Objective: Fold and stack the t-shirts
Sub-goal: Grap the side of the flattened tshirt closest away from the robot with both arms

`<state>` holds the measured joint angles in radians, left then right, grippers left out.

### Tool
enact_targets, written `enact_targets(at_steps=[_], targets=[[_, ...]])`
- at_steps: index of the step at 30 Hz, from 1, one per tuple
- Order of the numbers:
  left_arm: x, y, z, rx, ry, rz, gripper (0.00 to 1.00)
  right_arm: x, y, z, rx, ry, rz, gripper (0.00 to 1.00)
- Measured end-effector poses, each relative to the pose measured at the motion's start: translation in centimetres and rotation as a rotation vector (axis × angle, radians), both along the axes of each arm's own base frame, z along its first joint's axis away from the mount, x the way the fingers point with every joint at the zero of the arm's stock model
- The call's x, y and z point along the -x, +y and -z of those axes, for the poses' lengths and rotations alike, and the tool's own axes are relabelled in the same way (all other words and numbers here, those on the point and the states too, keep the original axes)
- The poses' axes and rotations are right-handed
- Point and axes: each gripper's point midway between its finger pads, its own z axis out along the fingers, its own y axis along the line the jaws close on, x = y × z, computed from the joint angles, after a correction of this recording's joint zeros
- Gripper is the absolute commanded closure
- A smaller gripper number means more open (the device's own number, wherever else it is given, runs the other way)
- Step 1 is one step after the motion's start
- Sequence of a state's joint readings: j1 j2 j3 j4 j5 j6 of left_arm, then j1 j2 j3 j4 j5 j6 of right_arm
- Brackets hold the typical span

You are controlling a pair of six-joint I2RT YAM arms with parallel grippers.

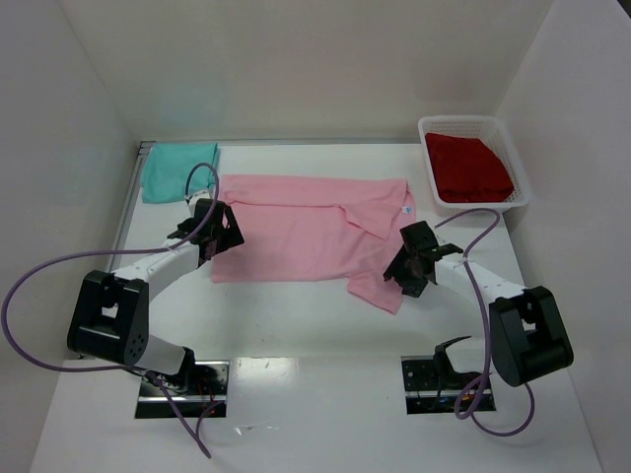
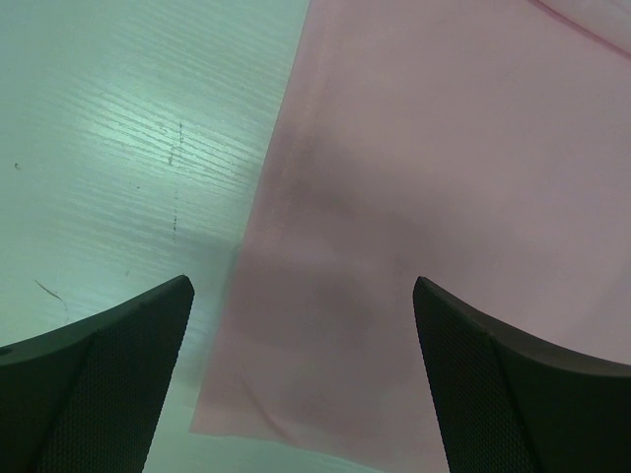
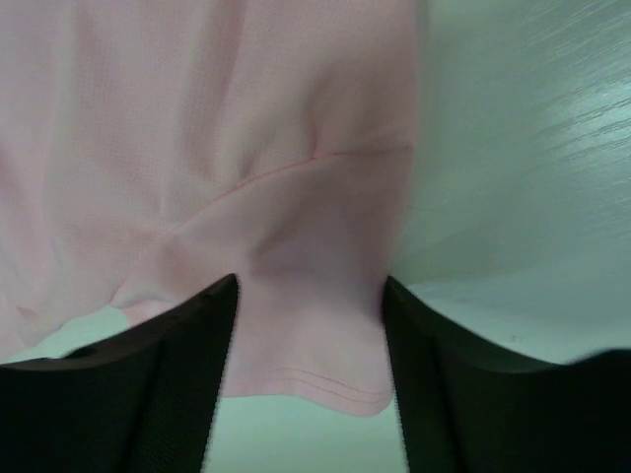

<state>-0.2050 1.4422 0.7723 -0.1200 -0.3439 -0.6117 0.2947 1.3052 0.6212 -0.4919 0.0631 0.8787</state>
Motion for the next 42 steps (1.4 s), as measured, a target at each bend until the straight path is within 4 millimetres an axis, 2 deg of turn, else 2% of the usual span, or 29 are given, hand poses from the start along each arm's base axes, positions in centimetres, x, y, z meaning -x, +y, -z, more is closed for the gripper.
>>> enact_targets(at_steps=[4,10,16,24,28,35,42], targets=[[0.1,0.0,0.0,-0.001,0.003,0.0,0.0,0.2,-0.1,0.1,0.001,0.01,0.008,0.65],[0.8,0.5,0.4,-0.016,0.033,-0.022,0.0,0.3,0.0,0.1,-0.002,0.013,0.017,0.77],[2.0,1.1,0.5,-0.019,0.058,-0.068,0.0,0.2,0.0,0.1,-0.002,0.011,0.012,0.77],[3.9,1.3,-1.4,0.044,0.0,-0.127,0.05,0.0,0.1,0.0,-0.001,0.007,-0.013,0.76],[4.6,0.7,-0.8,0.068,0.034,-0.124,0.05,-0.6,0.4,-0.4,-0.009,-0.011,-0.03,0.73],[6.2,0.2,1.7,0.066,0.141,-0.127,0.05,-1.1,0.7,-0.8,-0.015,-0.032,-0.055,0.73],[6.8,-0.2,2.6,0.087,0.185,-0.131,0.06,-1.3,0.9,-1.0,-0.022,-0.041,-0.068,0.72]])
